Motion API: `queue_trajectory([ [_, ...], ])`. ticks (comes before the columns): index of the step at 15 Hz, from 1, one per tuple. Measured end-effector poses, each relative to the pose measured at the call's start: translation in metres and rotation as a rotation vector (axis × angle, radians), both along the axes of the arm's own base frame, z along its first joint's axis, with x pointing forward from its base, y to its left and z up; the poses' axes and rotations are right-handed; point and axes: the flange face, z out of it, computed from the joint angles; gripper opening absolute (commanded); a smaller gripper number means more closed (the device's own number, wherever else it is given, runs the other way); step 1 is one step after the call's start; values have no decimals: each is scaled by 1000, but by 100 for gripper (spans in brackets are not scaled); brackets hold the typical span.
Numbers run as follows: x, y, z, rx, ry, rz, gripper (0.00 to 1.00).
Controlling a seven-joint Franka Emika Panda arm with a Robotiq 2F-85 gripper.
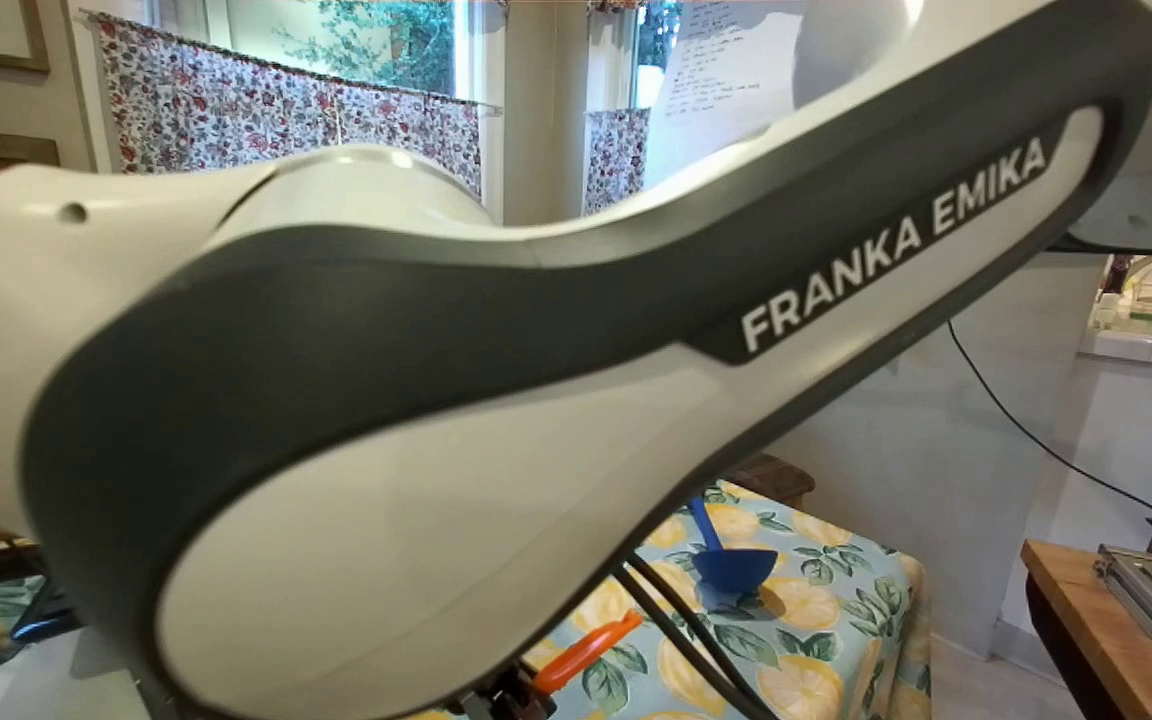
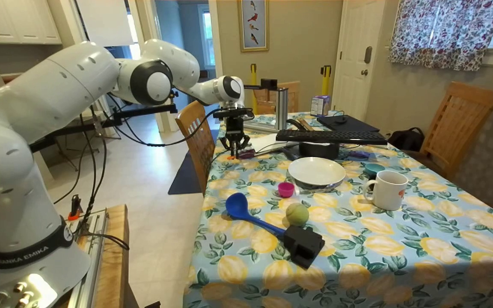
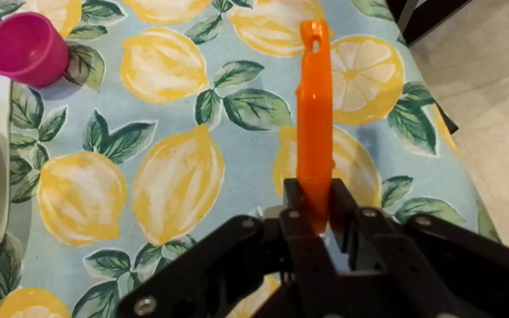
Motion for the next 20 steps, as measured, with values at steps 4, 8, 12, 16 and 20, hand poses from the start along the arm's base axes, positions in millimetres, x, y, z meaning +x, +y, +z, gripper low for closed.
queue_trajectory([
  [4,-10,4,6,20,-10,26,5],
  [8,-27,0,21,25,-33,11,5],
  [12,-43,-12,33,28,-99,-40,5],
  [16,-71,-20,37,21,-162,-90,5],
  [20,-109,-26,42,9,-217,-120,5],
])
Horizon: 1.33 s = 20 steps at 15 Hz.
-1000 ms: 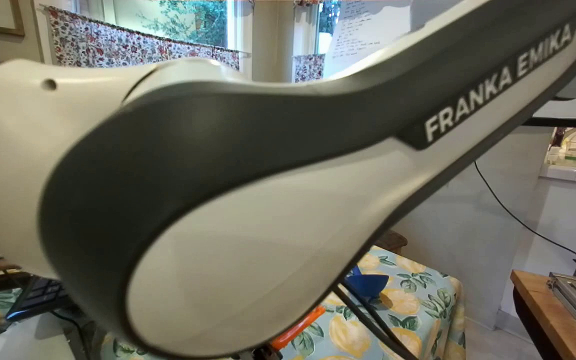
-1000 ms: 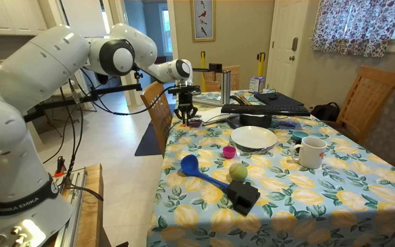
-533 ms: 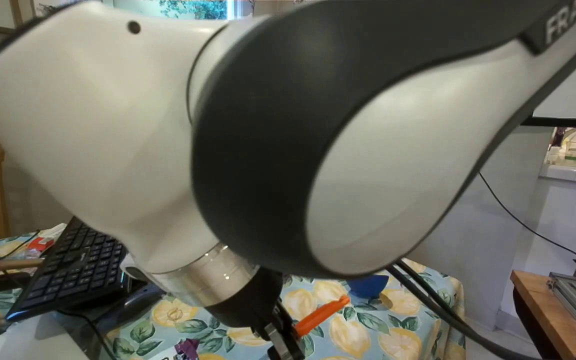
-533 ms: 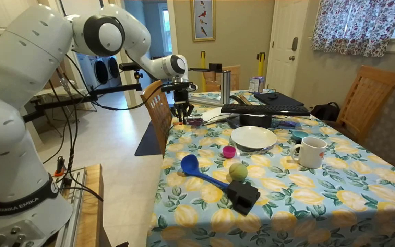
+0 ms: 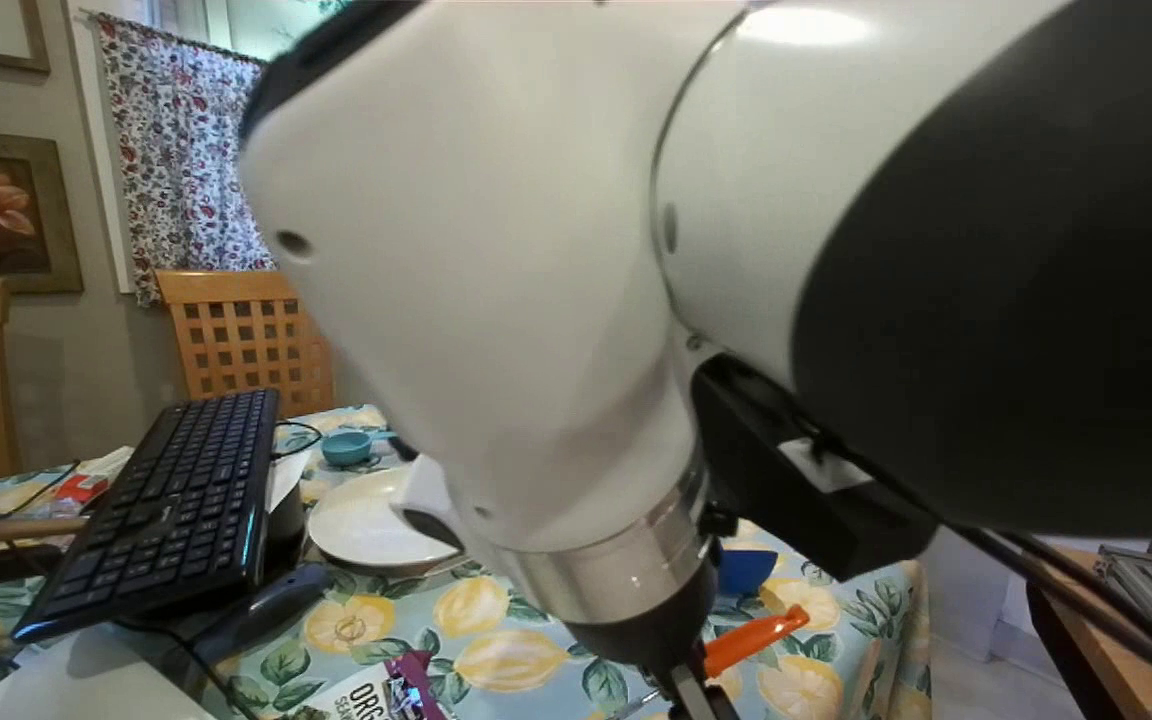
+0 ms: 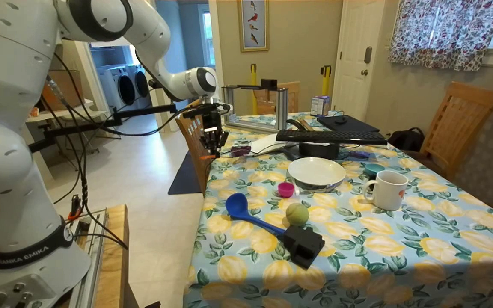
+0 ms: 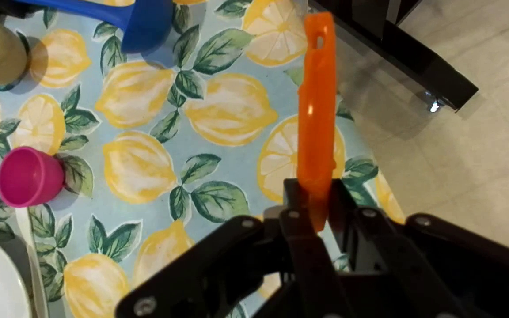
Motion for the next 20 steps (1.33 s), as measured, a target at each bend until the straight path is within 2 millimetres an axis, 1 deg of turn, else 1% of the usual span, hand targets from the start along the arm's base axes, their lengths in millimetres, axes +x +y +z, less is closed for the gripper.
queue_trajectory([
  [3,-33,-9,7,-3,-32,-32,5],
  [5,-53,-20,14,-2,-63,-64,5],
  [7,-71,-36,19,3,-95,-102,5],
  [9,-84,-57,21,17,-122,-136,5],
  [11,-91,-75,20,43,-146,-164,5],
  [13,-95,-90,20,73,-167,-182,5],
  [14,-95,-97,19,90,-174,-187,19],
  [15,-94,-102,19,111,-179,-187,19],
  [17,-93,-110,18,130,-182,-183,19],
  [20,-95,-110,18,133,-181,-180,19],
])
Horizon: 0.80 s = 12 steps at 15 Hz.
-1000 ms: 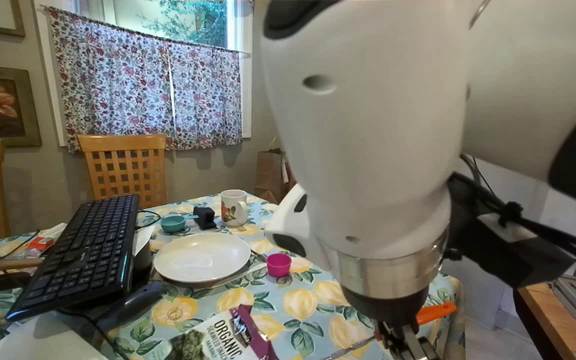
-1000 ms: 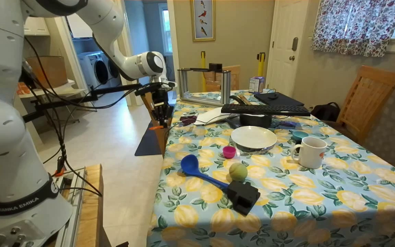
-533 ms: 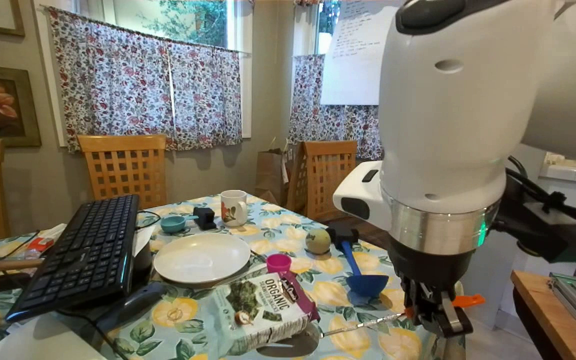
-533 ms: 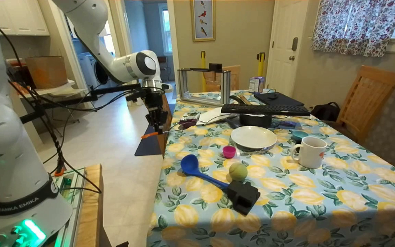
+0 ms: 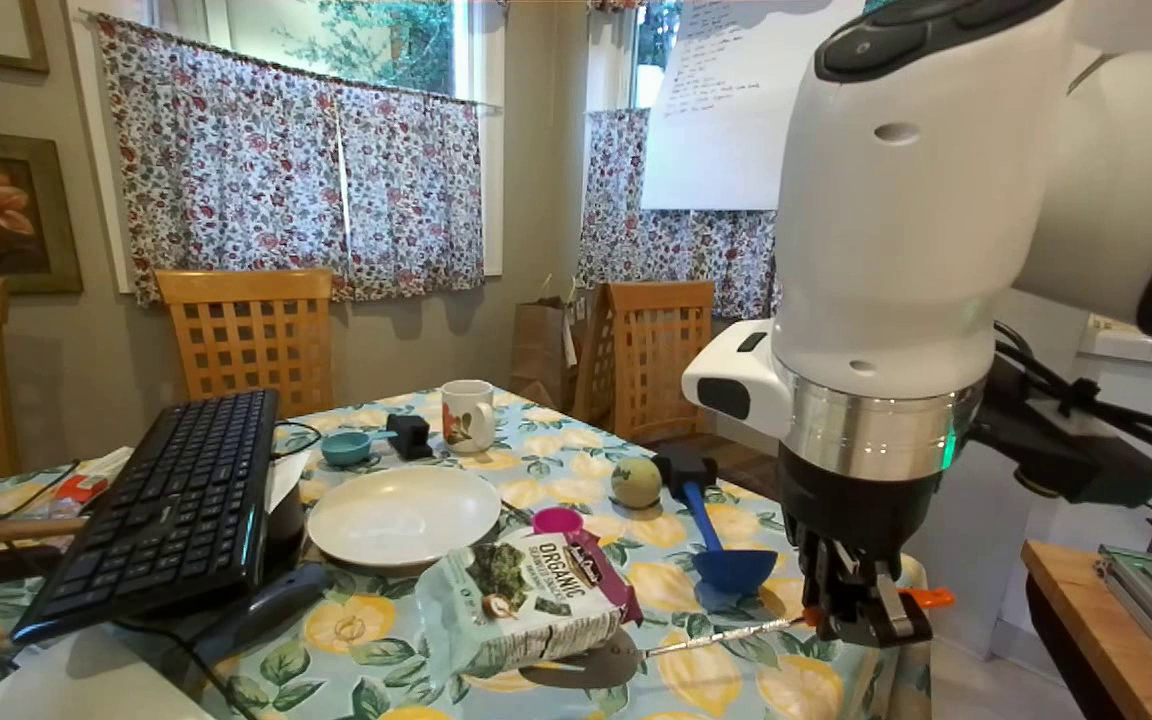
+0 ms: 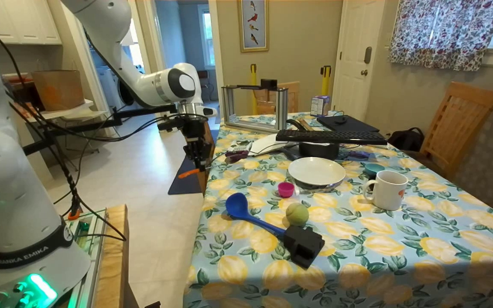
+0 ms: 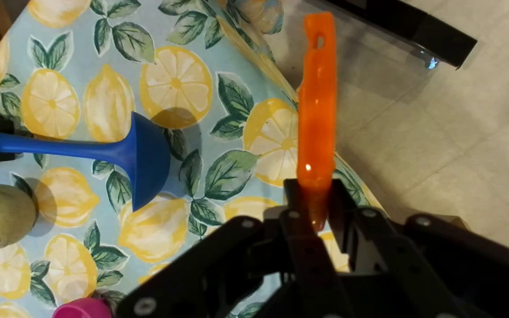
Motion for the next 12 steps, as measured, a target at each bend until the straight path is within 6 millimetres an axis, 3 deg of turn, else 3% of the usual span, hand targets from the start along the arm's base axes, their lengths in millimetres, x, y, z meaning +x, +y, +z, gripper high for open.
queue_trajectory([
  [1,0,1,0,0,0,2,19],
  [2,-1,1,0,0,0,3,5],
  [7,4,-3,2,3,-6,-13,5],
  [12,28,-27,14,15,-34,-80,5],
])
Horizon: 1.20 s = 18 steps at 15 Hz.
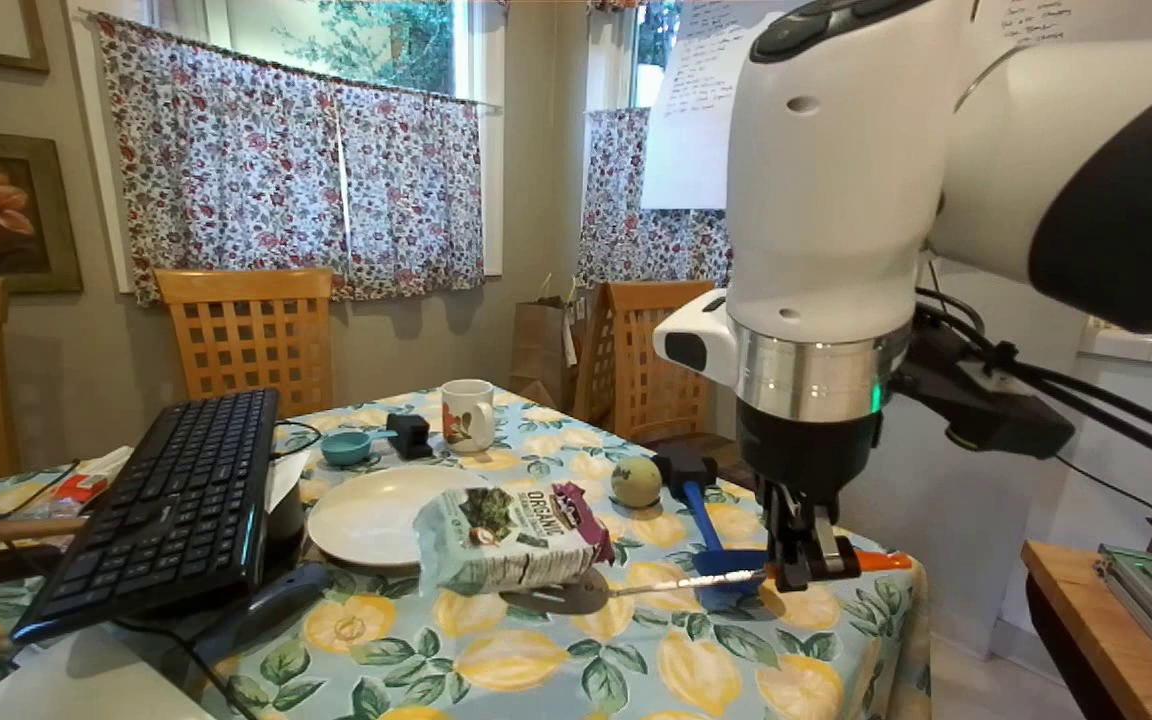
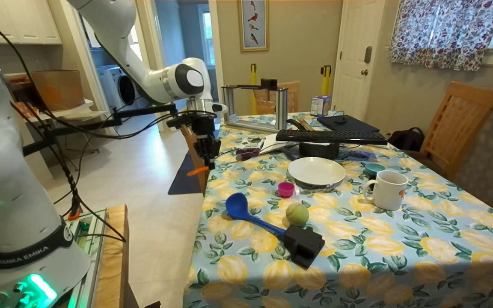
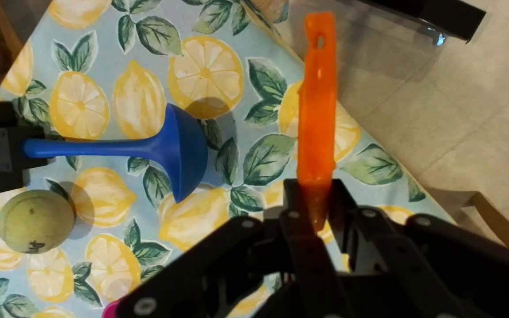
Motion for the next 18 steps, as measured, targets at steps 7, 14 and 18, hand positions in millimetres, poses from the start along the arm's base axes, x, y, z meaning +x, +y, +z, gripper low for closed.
queue_trajectory([
  [7,39,-47,28,-8,-35,-120,5],
  [14,76,-76,64,-28,-43,-197,19],
  [18,78,-76,61,-29,-36,-199,5],
])
